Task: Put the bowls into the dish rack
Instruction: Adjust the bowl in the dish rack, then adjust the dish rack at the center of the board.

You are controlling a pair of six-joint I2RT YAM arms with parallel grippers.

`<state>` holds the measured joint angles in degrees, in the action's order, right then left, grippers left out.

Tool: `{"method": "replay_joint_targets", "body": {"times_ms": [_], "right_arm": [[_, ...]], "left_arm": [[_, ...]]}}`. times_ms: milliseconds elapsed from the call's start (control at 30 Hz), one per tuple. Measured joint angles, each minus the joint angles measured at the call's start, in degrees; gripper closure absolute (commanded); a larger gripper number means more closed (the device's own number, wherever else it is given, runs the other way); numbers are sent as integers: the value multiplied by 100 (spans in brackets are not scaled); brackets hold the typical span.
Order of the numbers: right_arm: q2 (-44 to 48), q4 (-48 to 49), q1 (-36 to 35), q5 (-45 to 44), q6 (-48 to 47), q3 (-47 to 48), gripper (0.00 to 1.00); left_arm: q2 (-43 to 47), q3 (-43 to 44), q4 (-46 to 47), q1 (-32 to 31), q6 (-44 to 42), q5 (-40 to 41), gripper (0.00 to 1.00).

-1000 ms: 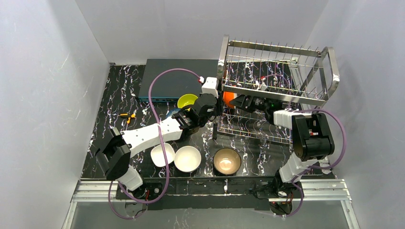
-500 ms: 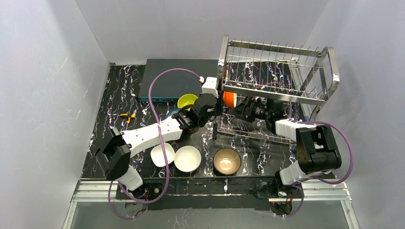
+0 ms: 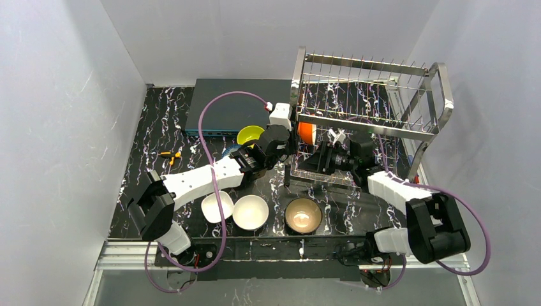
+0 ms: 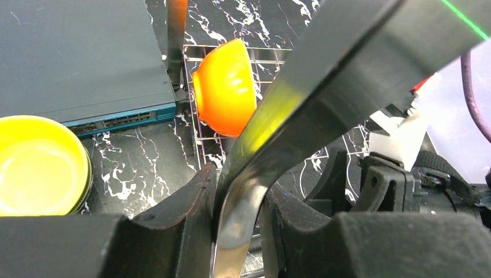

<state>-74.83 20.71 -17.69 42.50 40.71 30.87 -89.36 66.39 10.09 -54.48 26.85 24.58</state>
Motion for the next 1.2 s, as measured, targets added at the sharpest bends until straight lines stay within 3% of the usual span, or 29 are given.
{"method": "replay_joint_targets", "body": {"times_ms": [267,600,800,1033,1200], "right_arm": [[431,-1084,-192,-15,-616,-35,32],[1165,-1998,-507,-887,-1436,-35,31],[1478,-2411,-658,-1427,-1545,-35,32],[1827,-2778,-710,-1954,-1519,-166,32],[2022,-2813,-796,-2223,-1438,-267,33]], "left_arm": [[0,0,0,0,-2,0,100],[0,9,-11,-13,-4,-4,99],[0,9,-11,-20,-13,-4,63],[177,9,-457,-76,304,-221,34],[225,7,-551,-83,376,-306,19]]}}
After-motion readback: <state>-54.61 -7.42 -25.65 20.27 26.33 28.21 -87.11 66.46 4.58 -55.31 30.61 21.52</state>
